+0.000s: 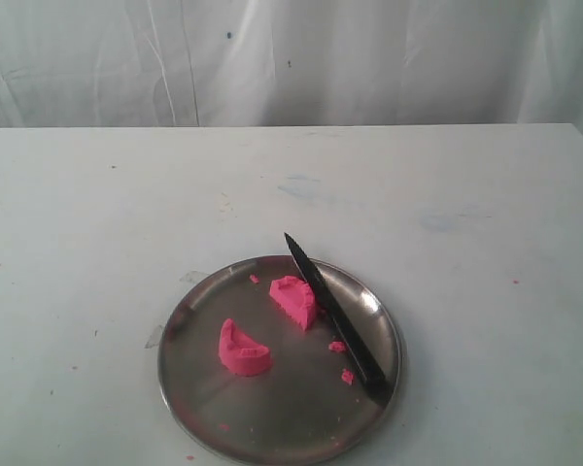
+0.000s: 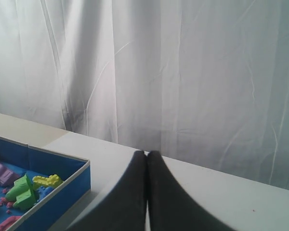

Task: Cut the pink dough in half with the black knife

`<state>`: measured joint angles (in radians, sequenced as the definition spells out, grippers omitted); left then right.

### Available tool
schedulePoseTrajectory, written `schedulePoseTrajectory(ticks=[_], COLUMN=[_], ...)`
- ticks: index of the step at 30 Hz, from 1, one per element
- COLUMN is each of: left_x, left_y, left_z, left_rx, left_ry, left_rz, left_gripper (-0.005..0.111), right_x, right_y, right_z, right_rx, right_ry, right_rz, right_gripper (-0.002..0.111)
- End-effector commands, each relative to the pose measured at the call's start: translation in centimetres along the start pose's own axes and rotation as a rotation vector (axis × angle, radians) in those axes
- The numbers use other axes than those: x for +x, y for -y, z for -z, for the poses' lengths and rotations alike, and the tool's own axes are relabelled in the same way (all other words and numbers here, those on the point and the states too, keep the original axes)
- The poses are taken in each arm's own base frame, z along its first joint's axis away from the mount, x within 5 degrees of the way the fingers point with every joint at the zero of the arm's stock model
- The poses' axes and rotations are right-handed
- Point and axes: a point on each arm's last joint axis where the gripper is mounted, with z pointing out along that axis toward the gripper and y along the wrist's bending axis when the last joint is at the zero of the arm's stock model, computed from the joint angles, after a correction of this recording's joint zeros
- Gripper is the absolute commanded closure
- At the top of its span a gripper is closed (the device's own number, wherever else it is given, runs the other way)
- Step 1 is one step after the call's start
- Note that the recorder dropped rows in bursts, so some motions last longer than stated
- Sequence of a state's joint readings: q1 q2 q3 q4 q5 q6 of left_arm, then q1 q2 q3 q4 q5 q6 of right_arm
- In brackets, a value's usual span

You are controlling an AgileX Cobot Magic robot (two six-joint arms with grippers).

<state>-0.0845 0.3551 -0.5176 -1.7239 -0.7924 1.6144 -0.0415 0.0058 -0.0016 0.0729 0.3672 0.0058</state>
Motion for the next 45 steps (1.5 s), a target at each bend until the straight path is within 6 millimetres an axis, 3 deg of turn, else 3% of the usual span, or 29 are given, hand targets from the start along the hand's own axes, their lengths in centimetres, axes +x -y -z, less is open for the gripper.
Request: schedulePoseTrajectory(ticks=[1,20,23,26,28,30,34,38,40,45], left_x=[0.2,0.6,-0.1,-1.0,-0.7,0.1,2.5,6.1,7.6,11.3], left_y=[-0.1,-0.2,-0.6,0.6,2.4,3.1,3.2,3.1,2.6,1.2], left_z=[0.1,0.2,0.5,1.4,1.9,1.9,1.8,3.3,4.0,3.8], left_rx=[-0.001,-0.010,-0.088,-0.170,-0.118,-0.033,0.256,0.575,0.562,0.398], left_ry=[-0.011,0.006,0.200,0.489,0.642,0.640,0.417,-0.035,-0.241,-0.266], left_rz=[0.013,-0.025,-0.404,-1.048,-1.433,-1.591,-1.437,-0.913,-0.642,-0.463], left_gripper=[0.107,0.107,0.107,0.107,0.107,0.107,0.107,0.107,0.107,0.107], right_x=[0.0,0.0,0.0,0.0,0.0,0.0,0.0,0.0,0.0,0.0], right_y=[0.0,0.0,0.0,0.0,0.0,0.0,0.0,0.0,0.0,0.0], right_z=[0.0,0.0,0.0,0.0,0.0,0.0,0.0,0.0,0.0,0.0], right_rx=[0.005,0.005,0.004,0.002,0.002,0.002,0.002,0.002,0.002,0.002], right_ry=[0.006,0.006,0.006,0.006,0.006,0.006,0.006,0.006,0.006,0.006], right_rz=[-0.012,-0.012,-0.013,-0.018,-0.018,-0.018,-0.018,-0.018,-0.018,-0.018], right_gripper=[0.108,0.108,0.108,0.108,0.108,0.108,0.108,0.108,0.108,0.108])
